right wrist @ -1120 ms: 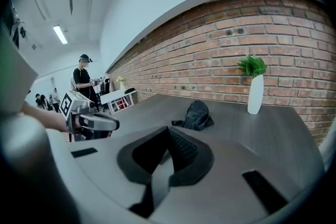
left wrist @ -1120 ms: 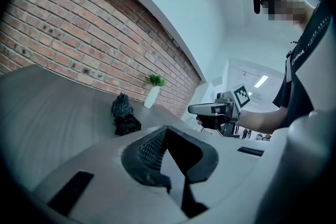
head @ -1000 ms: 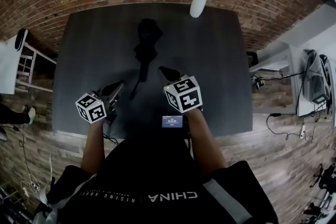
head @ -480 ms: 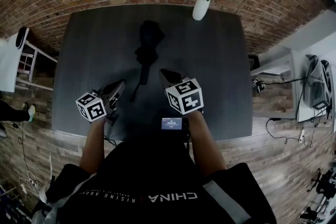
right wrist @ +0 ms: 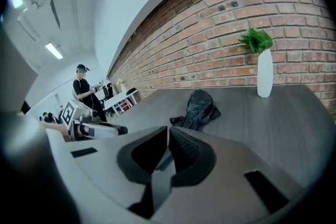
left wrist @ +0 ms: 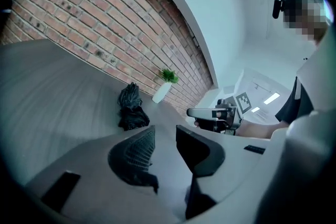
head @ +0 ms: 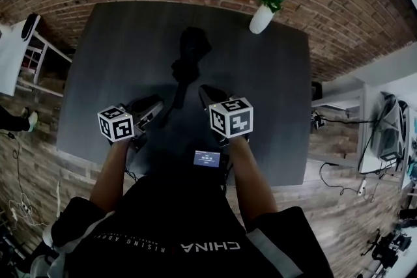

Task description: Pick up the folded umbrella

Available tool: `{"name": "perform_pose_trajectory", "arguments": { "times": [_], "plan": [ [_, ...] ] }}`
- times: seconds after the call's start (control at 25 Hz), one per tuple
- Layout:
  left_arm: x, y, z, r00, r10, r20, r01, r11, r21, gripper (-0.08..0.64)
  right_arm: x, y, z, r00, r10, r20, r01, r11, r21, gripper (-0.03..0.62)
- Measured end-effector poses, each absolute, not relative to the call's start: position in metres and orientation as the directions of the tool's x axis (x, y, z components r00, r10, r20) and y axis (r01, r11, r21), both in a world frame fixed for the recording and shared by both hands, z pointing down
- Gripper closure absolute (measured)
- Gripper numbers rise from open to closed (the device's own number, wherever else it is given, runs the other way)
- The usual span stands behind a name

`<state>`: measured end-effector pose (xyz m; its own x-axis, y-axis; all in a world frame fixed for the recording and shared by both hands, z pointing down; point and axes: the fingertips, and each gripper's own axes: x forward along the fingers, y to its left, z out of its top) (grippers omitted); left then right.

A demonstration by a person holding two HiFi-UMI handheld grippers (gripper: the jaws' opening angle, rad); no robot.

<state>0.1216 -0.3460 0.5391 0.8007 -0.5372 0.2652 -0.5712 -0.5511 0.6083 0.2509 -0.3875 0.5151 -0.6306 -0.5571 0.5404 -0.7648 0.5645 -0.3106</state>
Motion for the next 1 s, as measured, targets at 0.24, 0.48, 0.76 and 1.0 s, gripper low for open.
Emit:
{"name": "perform_pose_trajectory", "arguments": {
  "times": [0.24, 0.48, 0.76, 1.0],
  "plan": [
    [0.137, -0.367, 0.563, 0.785, -0.522, 0.332, -0.6, -0.511, 0.615, 0.354, 0.244, -0.421, 0.527, -0.636, -0.54, 0.551, -0.767, 0.526, -0.369, 0.581],
    [0.16, -0.372, 0.598, 0.777, -0.458, 0.431, -0.626, -0.493, 0.604, 0.354, 0.233, -0.45, 0.549, -0.631, -0.502, 0.591, -0.772, 0.482, -0.415, 0.525],
    [0.172, -0.374, 0.633, 0.711, -0.43, 0.556, -0.702, -0.475, 0.531, 0.354, 0.225, -0.49, 0.583, -0.62, -0.48, 0.62, -0.784, 0.373, -0.496, 0.452],
    [0.172, -0.38, 0.656, 0.666, -0.422, 0.614, -0.741, -0.467, 0.483, 0.354, 0.215, -0.518, 0.612, -0.575, -0.467, 0.672, -0.815, 0.255, -0.52, 0.385]
  ]
}}
